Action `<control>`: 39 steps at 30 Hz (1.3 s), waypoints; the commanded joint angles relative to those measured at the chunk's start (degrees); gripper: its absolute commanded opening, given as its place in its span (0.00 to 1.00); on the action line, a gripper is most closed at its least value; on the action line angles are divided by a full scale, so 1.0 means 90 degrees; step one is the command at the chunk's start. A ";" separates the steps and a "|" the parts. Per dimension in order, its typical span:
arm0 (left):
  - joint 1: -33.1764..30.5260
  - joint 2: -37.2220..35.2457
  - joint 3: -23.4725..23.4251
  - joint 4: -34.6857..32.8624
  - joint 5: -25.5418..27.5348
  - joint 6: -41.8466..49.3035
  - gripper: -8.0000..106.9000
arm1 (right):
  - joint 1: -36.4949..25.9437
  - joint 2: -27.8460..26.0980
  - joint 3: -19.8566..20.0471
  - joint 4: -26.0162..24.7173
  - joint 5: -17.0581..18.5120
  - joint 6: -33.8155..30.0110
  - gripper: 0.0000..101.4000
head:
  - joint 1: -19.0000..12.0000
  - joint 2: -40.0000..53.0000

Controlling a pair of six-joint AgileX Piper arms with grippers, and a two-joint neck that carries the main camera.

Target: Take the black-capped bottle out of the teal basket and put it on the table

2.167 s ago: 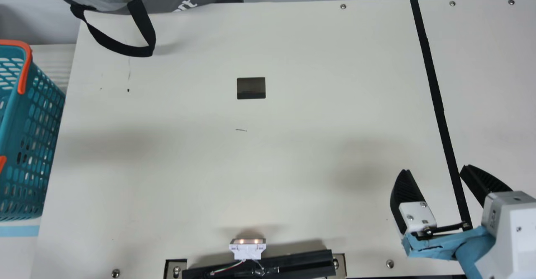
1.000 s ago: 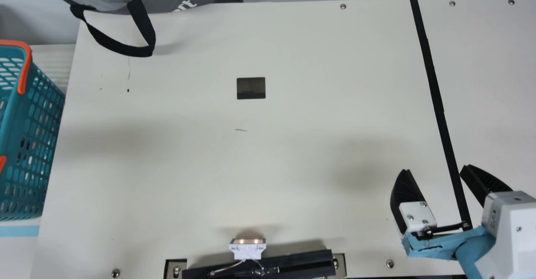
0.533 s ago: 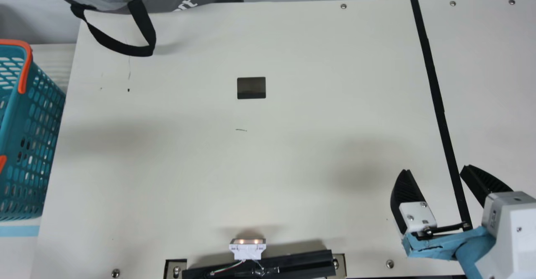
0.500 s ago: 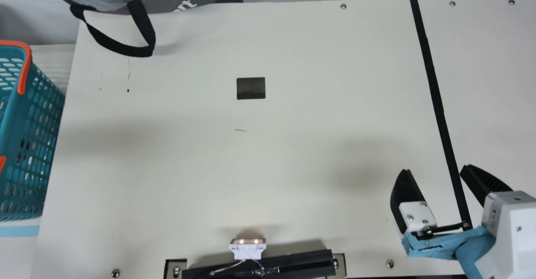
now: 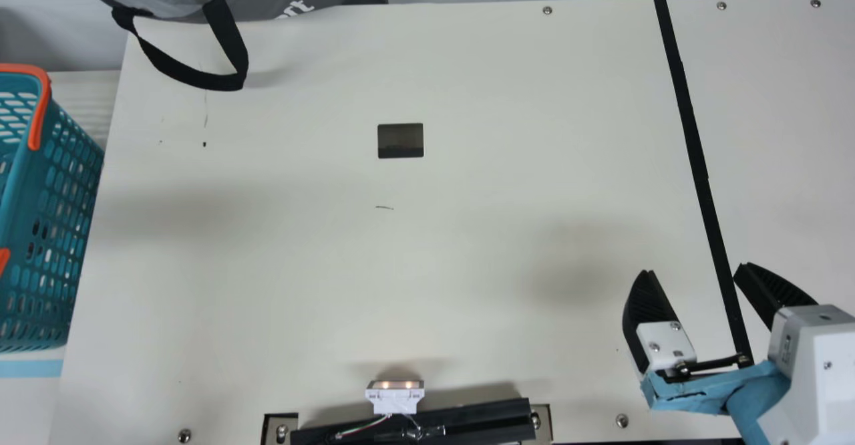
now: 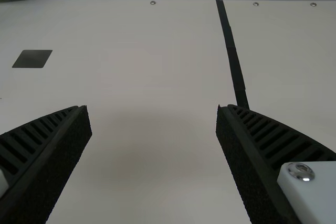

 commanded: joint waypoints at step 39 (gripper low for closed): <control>-0.0377 -0.0116 -0.0205 0.2003 -0.0244 -0.2410 0.64 | 0.0000 0.0000 0.0000 0.0006 -0.0008 0.0000 0.90 | -0.0024 0.0053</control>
